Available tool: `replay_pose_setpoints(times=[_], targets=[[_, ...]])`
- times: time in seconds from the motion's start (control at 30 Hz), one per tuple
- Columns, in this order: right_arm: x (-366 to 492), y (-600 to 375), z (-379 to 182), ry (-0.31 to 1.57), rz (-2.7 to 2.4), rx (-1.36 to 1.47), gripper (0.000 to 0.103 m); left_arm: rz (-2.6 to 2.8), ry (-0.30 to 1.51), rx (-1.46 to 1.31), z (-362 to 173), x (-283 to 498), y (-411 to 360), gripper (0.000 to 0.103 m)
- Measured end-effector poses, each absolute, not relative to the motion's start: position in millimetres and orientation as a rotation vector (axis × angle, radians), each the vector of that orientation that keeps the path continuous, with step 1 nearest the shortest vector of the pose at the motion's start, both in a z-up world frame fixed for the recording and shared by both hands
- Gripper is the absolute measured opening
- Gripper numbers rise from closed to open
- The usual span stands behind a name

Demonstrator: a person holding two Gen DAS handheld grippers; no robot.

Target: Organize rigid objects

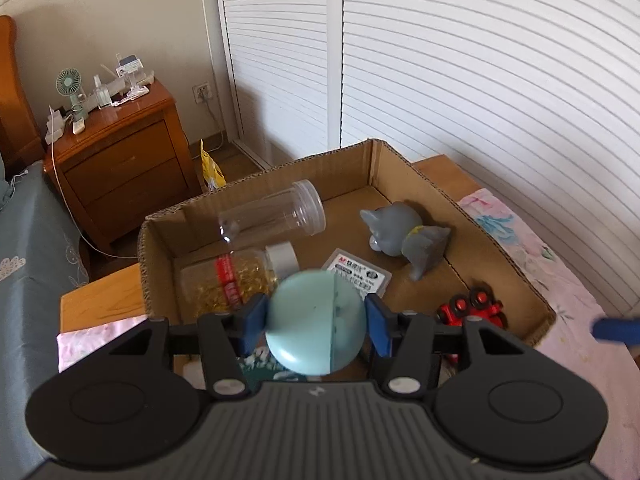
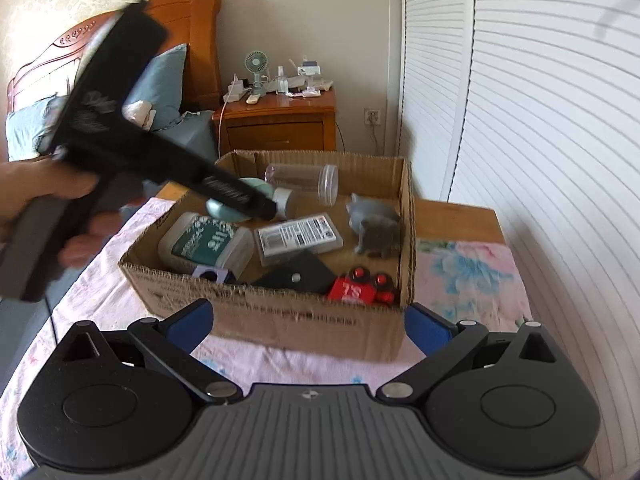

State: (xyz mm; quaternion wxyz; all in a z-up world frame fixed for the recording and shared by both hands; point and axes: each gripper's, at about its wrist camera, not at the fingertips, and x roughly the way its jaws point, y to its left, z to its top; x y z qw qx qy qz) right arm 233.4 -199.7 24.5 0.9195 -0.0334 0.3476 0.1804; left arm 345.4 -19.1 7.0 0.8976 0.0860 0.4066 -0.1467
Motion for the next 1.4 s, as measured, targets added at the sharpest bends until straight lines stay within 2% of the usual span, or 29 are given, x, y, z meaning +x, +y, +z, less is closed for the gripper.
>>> replay_pose_setpoints(times=[0.13,0.27,0.47,0.8,1.4], targets=[[229,-204,26,0.723,0.352,-0.049,0.103,-0.259,0.815,0.176,11,348,-20,0.088],[227,-208,29,0.744,0.327,-0.023,0.103,-0.228,0.764,0.166,25,330,-12,0.093],[221,-209,27,0.815,0.243,-0.019,0.103,-0.182,0.737,0.152,41,276,2,0.095],[194,-208,37,0.834,0.179,-0.028,0.103,-0.052,0.793,0.025,37,180,14,0.096],[170,-210,51,0.798,0.164,-0.025,0.103,0.035,0.776,0.077,44,149,-6,0.097]])
